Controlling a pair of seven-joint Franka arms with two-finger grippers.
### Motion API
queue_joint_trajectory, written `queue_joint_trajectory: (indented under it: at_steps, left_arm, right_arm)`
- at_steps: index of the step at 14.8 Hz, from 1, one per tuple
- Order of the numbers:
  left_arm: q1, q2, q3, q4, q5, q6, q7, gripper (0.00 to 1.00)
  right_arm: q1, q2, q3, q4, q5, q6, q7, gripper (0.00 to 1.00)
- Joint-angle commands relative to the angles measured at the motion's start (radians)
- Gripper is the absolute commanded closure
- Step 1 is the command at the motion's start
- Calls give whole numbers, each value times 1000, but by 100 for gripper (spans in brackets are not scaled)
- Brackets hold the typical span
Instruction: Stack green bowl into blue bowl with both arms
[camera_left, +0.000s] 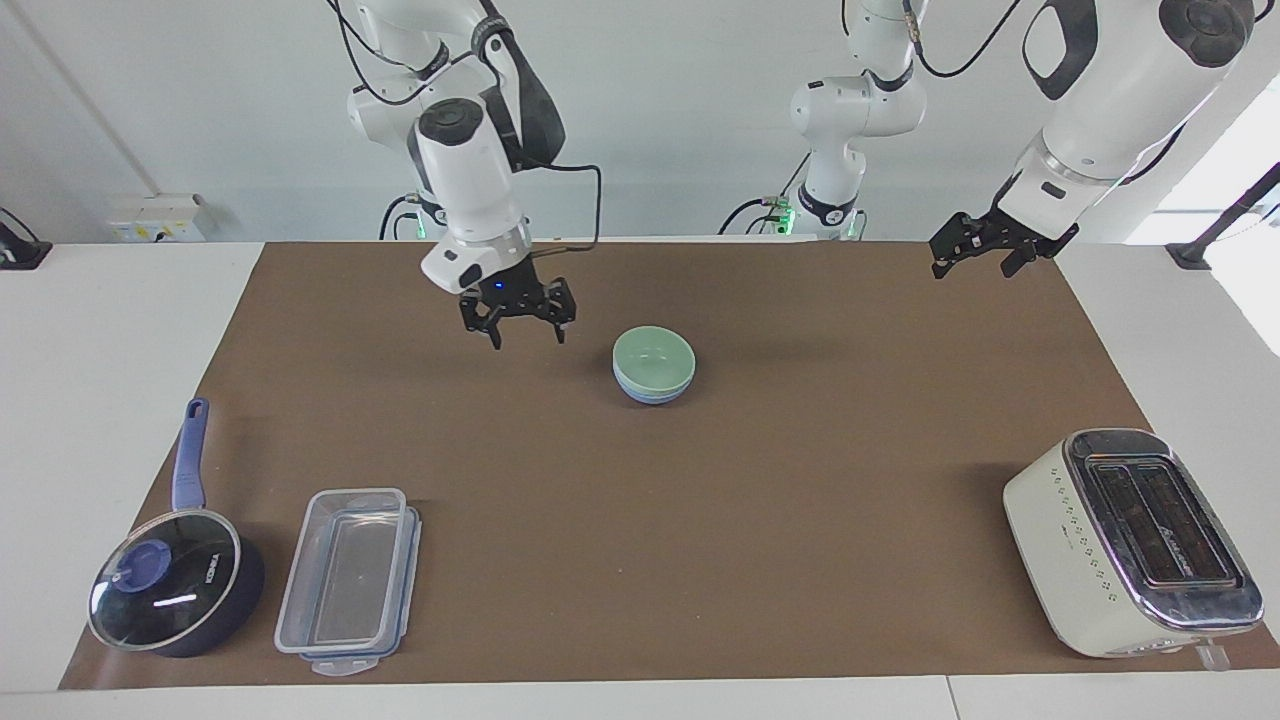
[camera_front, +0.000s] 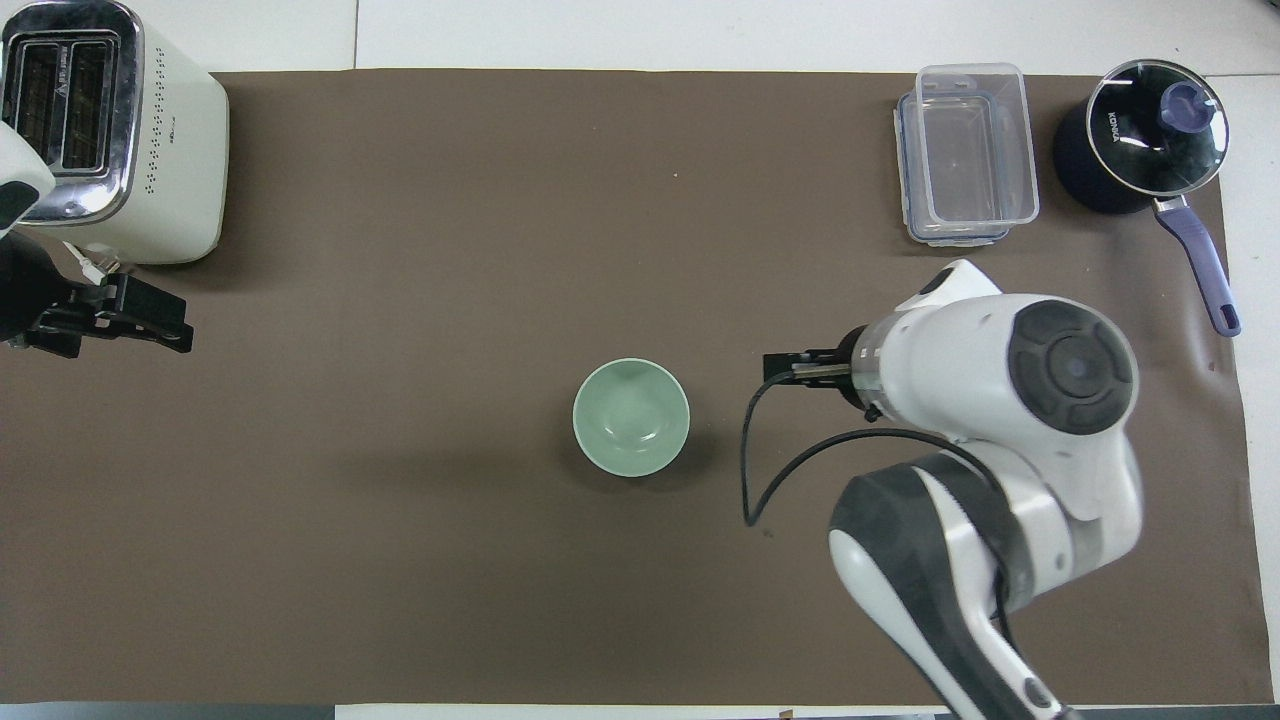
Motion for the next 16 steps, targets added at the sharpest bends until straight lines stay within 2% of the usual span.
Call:
queue_joint_trajectory:
  at_steps: [1,4,8,11,16]
  left_arm:
    - [1,4,-1,7,17,1,-3,0]
    - [1,4,-1,7,17,1,-3,0]
    - [1,4,-1,7,17,1,-3,0]
    - [1,4,-1,7,17,1,-3,0]
    - [1,4,-1,5,17,1,-3,0]
  right_arm:
    - [-112,-41,10,-13,-12,-58,-70,0]
    - [-188,-43,3,2,-13,-86,-71,0]
    - [-273,-26,6,102,-78,-170,-73,0]
    - [-285,-6,6,177,-98,-248,-73,0]
    - [-276,71,7,376,-110,-397,-73,0]
